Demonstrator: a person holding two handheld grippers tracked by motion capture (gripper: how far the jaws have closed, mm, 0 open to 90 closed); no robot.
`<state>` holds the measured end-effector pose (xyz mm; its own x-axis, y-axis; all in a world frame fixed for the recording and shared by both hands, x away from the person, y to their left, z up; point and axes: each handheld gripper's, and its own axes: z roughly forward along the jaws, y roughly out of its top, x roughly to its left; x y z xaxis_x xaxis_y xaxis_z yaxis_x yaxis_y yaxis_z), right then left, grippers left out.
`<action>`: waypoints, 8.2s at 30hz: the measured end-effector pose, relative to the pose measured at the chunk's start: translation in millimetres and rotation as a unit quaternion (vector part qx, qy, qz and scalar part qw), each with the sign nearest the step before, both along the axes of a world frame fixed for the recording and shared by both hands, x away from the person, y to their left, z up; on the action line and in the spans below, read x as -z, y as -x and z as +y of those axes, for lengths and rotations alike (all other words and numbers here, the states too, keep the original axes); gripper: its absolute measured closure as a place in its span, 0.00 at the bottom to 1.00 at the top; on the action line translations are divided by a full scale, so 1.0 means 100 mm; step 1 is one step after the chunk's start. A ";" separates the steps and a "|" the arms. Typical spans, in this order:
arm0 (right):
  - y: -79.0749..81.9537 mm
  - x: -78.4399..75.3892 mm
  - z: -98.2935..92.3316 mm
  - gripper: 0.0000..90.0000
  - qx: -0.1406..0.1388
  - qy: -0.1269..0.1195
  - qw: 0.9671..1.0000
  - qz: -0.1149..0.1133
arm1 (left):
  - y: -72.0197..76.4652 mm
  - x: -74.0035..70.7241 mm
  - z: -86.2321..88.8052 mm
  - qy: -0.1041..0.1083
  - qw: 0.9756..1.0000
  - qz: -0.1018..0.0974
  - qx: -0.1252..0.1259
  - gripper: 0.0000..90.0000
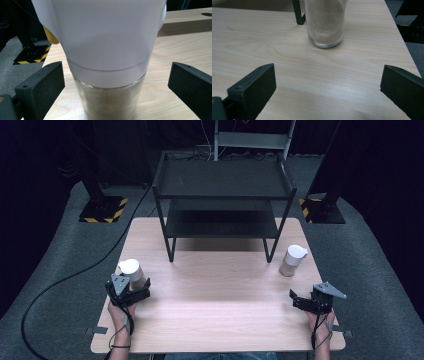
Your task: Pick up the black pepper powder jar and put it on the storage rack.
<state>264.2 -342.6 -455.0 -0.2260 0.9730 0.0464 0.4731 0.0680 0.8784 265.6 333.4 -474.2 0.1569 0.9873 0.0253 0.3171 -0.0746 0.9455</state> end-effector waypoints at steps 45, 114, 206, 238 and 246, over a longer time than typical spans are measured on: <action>0.03 0.05 -0.12 0.00 -0.011 -0.029 0.999 -0.013 | -0.21 -0.12 0.15 0.042 0.997 0.058 0.008 0.32; 0.02 0.05 -0.13 0.01 -0.021 -0.025 0.999 -0.012 | -0.34 -1.15 -0.08 0.004 0.991 0.018 0.131 0.34; 0.00 0.02 -0.07 0.01 -0.019 -0.010 1.000 -0.004 | -0.95 -2.38 -0.33 -0.015 0.973 -0.002 0.230 0.34; 0.00 0.01 -0.06 0.01 -0.020 -0.007 1.000 -0.003 | -1.03 -2.82 -0.38 0.001 0.966 -0.017 0.257 0.34; 0.00 0.01 -0.06 0.01 -0.019 -0.008 1.000 -0.004 | -1.03 -2.96 -0.42 -0.010 0.965 -0.020 0.262 0.34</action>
